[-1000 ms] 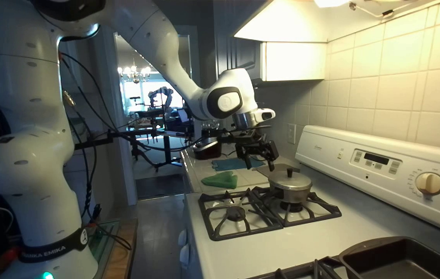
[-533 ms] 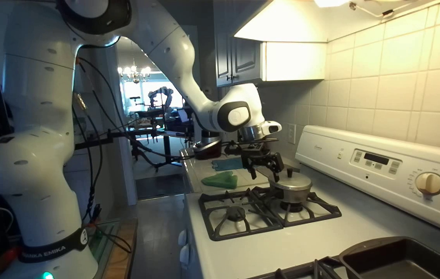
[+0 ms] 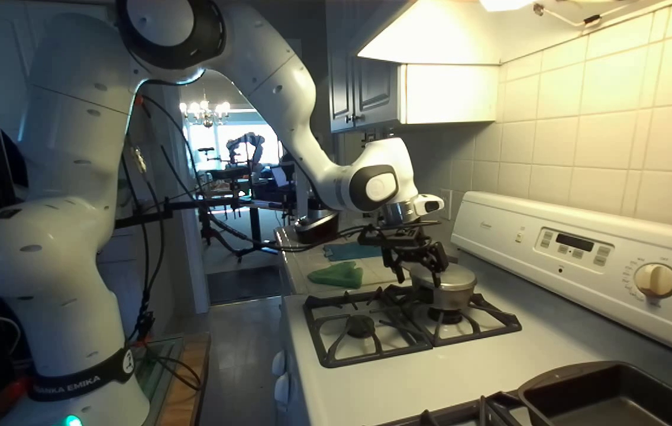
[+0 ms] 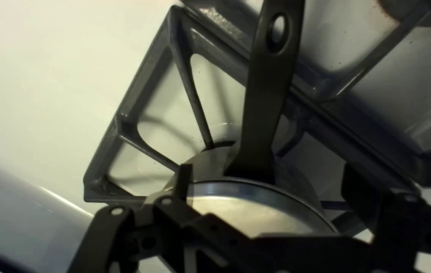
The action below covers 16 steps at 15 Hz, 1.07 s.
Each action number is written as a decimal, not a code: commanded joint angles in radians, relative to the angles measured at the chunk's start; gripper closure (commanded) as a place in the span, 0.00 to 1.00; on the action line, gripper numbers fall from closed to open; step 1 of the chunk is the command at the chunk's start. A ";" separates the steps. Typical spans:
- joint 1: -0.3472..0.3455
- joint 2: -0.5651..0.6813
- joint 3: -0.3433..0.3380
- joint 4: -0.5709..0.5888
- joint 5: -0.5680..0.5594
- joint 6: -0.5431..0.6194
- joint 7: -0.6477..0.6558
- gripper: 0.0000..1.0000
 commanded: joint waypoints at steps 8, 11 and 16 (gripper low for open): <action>0.000 0.059 -0.026 0.053 -0.049 -0.017 0.085 0.00; -0.011 0.070 -0.011 0.056 -0.026 -0.024 0.075 0.00; -0.039 0.090 0.019 0.067 0.018 -0.028 0.046 0.09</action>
